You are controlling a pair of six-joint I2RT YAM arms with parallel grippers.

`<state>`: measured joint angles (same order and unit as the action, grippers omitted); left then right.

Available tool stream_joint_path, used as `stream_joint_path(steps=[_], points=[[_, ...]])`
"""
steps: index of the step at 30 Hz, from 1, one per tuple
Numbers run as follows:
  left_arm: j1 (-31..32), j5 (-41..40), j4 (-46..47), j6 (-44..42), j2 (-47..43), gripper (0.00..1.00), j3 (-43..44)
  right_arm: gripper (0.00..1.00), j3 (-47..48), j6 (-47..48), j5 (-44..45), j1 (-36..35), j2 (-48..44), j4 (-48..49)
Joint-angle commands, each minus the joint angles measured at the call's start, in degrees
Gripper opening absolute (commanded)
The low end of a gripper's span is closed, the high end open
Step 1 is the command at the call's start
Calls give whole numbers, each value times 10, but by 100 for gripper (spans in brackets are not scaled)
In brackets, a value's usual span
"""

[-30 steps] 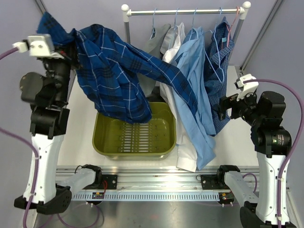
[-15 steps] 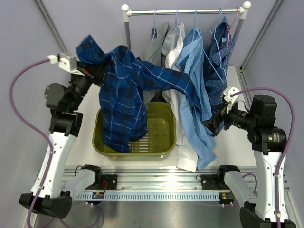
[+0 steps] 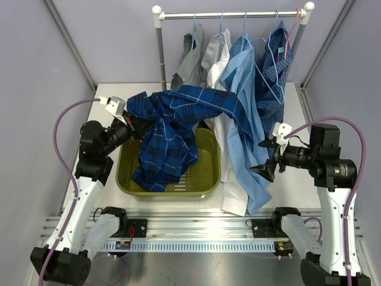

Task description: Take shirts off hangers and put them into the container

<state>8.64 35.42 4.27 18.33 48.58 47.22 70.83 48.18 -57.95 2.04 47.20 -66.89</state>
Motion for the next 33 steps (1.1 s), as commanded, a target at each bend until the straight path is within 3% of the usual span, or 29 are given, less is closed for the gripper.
stream_joint_path(steps=[1, 3, 4, 6, 7, 9, 17, 24, 27, 28, 33], points=[[-1, 43, -102, -29, -44, 14, -14, 98, -6, 31, -23, 2, 8, 2], [-1, 7, -134, -36, -63, 22, -19, 98, -9, 23, -25, 2, 11, 11], [-1, -9, -164, -43, -80, 46, -20, 98, -10, 19, -25, 2, 11, 13], [-2, -74, -189, -42, -94, 70, -20, 98, -15, 16, -26, 2, 11, 17], [-1, -93, -203, -40, -107, 87, -20, 98, -16, 15, -25, 2, 11, 16], [-2, -132, -203, -37, -121, 99, -14, 98, -19, 14, -20, 2, 7, 15], [0, -173, -225, -58, -126, 99, 101, 98, -30, 9, -6, 2, -2, 13], [-1, -182, -294, -92, -56, 99, 178, 98, -39, 7, -3, 2, -3, 23], [1, -136, -292, -84, 5, 86, 181, 98, -44, 4, -3, 3, -4, 26], [5, -125, -280, -81, 19, 76, 176, 98, -46, 3, 1, 3, -4, 26], [74, -106, -206, -120, 39, 75, 221, 98, -53, 5, -1, 3, -8, 25]])
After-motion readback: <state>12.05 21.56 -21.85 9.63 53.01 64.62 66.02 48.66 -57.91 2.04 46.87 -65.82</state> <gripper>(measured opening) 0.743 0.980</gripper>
